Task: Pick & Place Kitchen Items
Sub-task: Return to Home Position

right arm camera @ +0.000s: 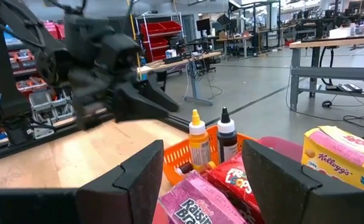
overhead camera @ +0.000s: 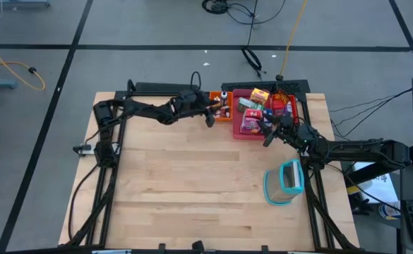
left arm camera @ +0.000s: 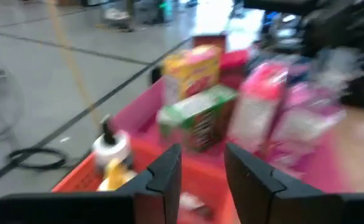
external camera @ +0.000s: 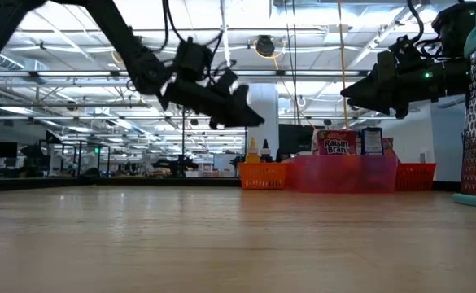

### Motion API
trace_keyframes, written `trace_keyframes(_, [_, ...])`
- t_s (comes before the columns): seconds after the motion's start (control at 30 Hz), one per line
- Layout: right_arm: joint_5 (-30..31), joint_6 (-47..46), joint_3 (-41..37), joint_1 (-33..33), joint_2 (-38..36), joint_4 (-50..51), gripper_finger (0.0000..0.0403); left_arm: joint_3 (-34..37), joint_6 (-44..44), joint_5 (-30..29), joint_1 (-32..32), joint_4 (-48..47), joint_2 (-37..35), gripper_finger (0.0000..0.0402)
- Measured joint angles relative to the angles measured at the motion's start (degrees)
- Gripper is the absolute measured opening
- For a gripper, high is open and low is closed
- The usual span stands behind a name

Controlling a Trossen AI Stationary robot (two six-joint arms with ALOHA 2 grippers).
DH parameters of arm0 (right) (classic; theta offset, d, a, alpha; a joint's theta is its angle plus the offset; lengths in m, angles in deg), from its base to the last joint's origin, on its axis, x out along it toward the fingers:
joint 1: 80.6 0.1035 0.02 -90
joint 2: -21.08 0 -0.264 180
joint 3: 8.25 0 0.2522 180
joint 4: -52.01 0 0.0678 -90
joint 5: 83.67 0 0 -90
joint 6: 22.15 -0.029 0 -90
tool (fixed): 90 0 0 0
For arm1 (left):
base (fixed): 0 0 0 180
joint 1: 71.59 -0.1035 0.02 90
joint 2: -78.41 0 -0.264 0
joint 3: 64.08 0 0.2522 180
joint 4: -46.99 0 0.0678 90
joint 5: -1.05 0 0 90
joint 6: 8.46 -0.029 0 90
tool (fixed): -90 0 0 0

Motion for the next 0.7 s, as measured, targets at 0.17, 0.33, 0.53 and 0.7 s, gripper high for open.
trace_keyframes(0.17, [-1.68,0.21,0.0,0.01,-1.87,0.12,0.021,0.01,0.24,6.26,0.95,-13.08,-9.0,0.0117])
trace_keyframes(0.33, [-9.18,0.42,0.0,0.04,-6.11,4.05,0.021,3.8,-3.36,-0.18,4.47,-20.84,-19.21,0.0117])
trace_keyframes(0.53, [-8.88,0.6,0.0,0.07,-11.68,12.76,0.021,14.1,-1.57,-5.36,9.88,-21.03,-30.6,0.0117])
trace_keyframes(0.7, [-8.88,1.98,0.0,0.07,-16.97,17.32,0.021,24.33,0.45,-13.65,14.82,-21.2,-39.83,0.0117])
